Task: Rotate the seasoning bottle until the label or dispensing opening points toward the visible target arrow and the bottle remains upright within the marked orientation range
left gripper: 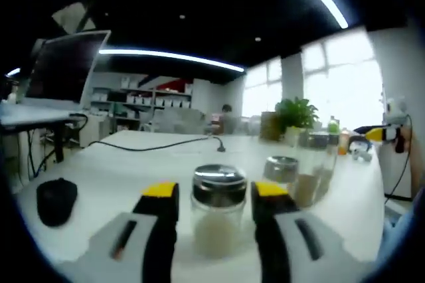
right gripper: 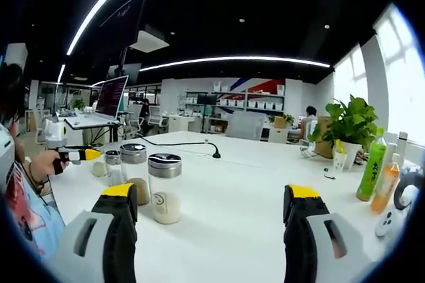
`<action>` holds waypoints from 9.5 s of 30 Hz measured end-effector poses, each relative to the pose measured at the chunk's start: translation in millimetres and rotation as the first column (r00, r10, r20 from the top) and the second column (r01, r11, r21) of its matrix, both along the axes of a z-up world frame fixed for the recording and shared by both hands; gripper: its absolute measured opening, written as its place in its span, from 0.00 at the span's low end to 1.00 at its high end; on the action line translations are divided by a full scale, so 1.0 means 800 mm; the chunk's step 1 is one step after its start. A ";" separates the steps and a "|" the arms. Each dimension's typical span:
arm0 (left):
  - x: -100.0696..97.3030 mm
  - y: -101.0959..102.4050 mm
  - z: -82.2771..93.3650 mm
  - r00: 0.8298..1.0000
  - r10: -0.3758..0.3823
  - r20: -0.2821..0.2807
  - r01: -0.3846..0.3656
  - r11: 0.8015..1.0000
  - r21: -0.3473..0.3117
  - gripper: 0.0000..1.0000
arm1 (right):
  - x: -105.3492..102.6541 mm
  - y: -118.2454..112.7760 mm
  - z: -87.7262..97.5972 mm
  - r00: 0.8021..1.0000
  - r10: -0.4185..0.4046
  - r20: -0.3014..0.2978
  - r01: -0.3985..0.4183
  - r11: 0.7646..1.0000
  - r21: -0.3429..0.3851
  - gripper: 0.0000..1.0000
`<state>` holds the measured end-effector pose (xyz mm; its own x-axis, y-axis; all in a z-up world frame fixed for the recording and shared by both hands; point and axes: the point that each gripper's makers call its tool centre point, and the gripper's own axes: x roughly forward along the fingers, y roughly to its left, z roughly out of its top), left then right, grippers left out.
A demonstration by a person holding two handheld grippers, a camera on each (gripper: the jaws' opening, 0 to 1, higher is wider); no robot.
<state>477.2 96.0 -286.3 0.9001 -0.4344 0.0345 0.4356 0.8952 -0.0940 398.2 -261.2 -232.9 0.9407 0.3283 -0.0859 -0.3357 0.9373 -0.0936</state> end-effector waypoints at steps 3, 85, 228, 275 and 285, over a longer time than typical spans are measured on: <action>0.003 -0.006 0.008 0.999 -0.004 0.038 0.003 0.999 0.032 0.45 | 0.001 -0.003 -0.002 1.000 -0.005 -0.005 0.005 1.000 -0.005 0.96; -0.005 -0.031 -0.013 0.791 -0.607 -0.070 0.607 0.766 0.210 0.37 | -0.011 0.006 0.020 0.993 0.073 0.094 -0.069 0.997 -0.042 0.99; 0.001 -0.019 0.009 0.865 -0.502 0.010 0.498 0.861 0.107 0.34 | -0.007 -0.007 0.004 1.000 0.002 0.019 -0.001 0.998 -0.067 0.95; -0.046 0.035 0.063 0.992 -0.122 0.023 0.122 0.992 -0.017 0.62 | -0.006 -0.003 0.011 0.999 -0.007 0.035 0.009 0.998 -0.062 0.96; -0.032 0.008 0.050 0.998 -0.036 0.043 0.039 0.997 -0.065 0.58 | -0.006 -0.003 0.010 0.999 -0.008 0.032 0.010 0.998 -0.065 0.96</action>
<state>451.9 102.4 -246.6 0.8803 -0.4634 0.1019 0.4737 0.8705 -0.1334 393.6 -263.7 -224.8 0.9462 0.3142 -0.0773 -0.3229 0.9320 -0.1646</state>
